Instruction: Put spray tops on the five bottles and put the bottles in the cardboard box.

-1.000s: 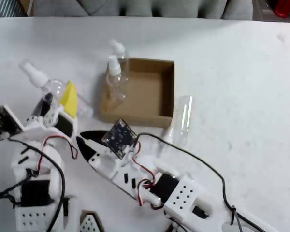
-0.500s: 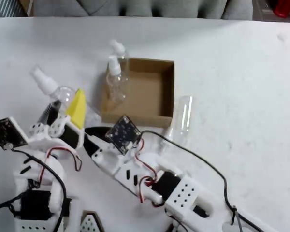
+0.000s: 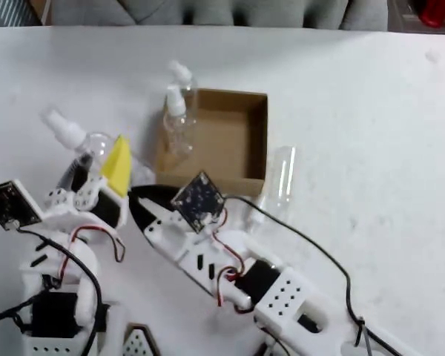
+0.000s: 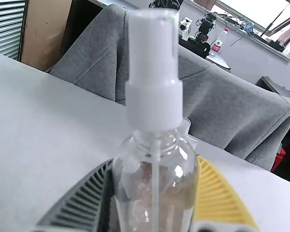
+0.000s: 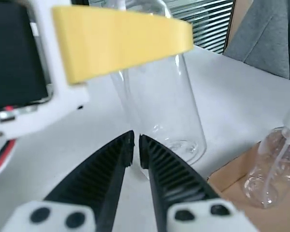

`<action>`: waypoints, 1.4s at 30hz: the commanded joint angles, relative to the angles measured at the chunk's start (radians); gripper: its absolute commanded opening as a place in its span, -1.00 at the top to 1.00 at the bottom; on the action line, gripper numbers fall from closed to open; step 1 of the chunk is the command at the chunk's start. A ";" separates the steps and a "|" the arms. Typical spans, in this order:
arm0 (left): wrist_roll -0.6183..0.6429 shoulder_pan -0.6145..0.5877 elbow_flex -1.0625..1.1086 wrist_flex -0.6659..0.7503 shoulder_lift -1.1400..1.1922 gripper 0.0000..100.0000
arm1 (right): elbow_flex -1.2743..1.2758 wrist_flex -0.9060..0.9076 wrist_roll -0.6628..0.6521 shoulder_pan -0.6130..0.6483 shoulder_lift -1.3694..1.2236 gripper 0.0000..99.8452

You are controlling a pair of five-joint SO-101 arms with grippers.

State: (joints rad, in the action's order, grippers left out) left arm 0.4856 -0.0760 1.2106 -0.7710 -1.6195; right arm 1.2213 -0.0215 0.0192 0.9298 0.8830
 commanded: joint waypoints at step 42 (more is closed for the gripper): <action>-0.203 0.025 -0.031 0.106 0.197 0.96 | 0.327 -0.082 -0.229 -0.245 0.599 0.97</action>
State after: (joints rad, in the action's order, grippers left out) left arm 0.2984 -0.0667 1.2121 -0.7020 -1.4415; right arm 1.5420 -0.1059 -0.1987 0.7211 1.3004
